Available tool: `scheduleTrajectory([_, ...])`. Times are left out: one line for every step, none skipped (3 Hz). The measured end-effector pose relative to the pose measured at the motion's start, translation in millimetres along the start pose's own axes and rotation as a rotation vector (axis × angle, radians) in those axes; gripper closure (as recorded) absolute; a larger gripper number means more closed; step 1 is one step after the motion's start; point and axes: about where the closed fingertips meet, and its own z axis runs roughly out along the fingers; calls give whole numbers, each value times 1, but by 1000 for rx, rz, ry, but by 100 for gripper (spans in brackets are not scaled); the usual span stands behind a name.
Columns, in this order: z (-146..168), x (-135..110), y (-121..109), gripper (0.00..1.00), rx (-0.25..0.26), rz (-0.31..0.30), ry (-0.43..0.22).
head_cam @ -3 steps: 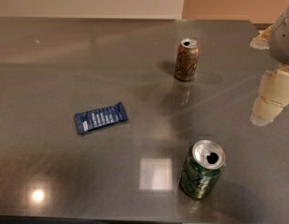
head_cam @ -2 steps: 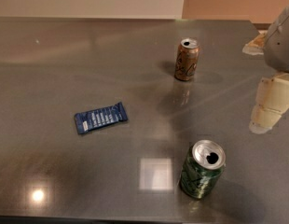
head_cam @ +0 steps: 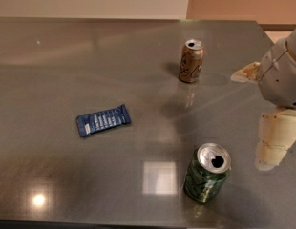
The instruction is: Move green can near orange can
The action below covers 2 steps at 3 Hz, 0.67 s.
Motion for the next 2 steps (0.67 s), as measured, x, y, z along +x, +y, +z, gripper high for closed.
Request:
scheduleTrajectory([9,-5,23,0,-54,-68,-11])
scheduleTrajectory([15,-14,44,0,-107,-134,-38])
